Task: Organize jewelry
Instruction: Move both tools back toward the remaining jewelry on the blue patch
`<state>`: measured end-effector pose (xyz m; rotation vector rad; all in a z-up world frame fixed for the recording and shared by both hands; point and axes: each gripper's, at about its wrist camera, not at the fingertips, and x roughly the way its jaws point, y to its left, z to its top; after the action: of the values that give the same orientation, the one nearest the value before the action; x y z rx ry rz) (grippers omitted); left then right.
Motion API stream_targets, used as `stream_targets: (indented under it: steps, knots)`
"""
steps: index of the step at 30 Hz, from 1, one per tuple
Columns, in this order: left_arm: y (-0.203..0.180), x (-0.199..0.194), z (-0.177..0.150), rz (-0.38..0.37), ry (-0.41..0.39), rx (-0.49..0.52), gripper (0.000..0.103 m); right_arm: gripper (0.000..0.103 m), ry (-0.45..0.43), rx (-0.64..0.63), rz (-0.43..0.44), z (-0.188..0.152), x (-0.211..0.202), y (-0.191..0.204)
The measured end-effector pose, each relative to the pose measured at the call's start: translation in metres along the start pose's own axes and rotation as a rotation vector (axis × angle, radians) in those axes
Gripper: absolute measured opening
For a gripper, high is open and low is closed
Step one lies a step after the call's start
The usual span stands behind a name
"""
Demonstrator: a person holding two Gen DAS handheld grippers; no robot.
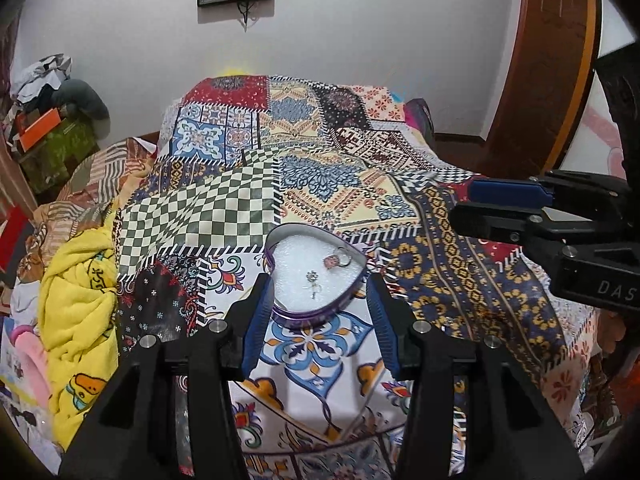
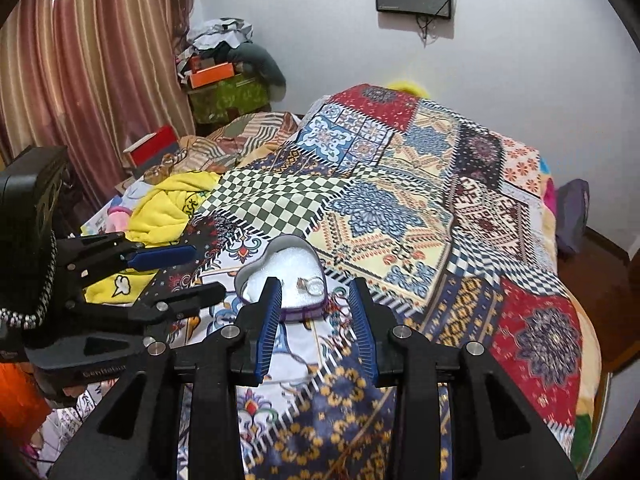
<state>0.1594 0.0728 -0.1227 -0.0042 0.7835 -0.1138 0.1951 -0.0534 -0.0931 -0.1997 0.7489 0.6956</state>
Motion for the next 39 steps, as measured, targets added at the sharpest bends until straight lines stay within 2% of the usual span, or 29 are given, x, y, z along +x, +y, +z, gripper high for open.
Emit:
stream_targets:
  steps: [9, 16, 21, 26, 30, 31, 33, 39]
  knots:
    - [-0.030, -0.007, -0.010, -0.014, 0.028, 0.010, 0.050, 0.032, 0.020, 0.097, -0.069, -0.030, -0.024, -0.036]
    - [-0.052, 0.029, -0.023, -0.048, 0.126, 0.006, 0.050, 0.032, 0.078, 0.158, -0.126, -0.061, -0.028, -0.071]
    - [-0.063, 0.065, -0.033, -0.116, 0.216, -0.034, 0.050, 0.032, 0.129, 0.194, -0.146, -0.084, -0.023, -0.092]
    - [-0.085, 0.082, -0.042, -0.166, 0.255, -0.008, 0.049, 0.033, 0.159, 0.216, -0.149, -0.097, -0.017, -0.106]
    - [-0.101, 0.093, -0.046, -0.186, 0.273, 0.029, 0.037, 0.033, 0.172, 0.218, -0.139, -0.102, -0.013, -0.113]
    - [-0.105, 0.095, -0.047, -0.183, 0.273, 0.039, 0.032, 0.033, 0.177, 0.218, -0.136, -0.102, -0.011, -0.114]
    - [-0.112, 0.098, -0.047, -0.163, 0.261, 0.063, 0.029, 0.033, 0.186, 0.213, -0.130, -0.103, -0.007, -0.114]
    - [-0.115, 0.106, -0.044, -0.189, 0.255, 0.066, 0.011, 0.033, 0.215, 0.181, -0.121, -0.101, 0.010, -0.115]
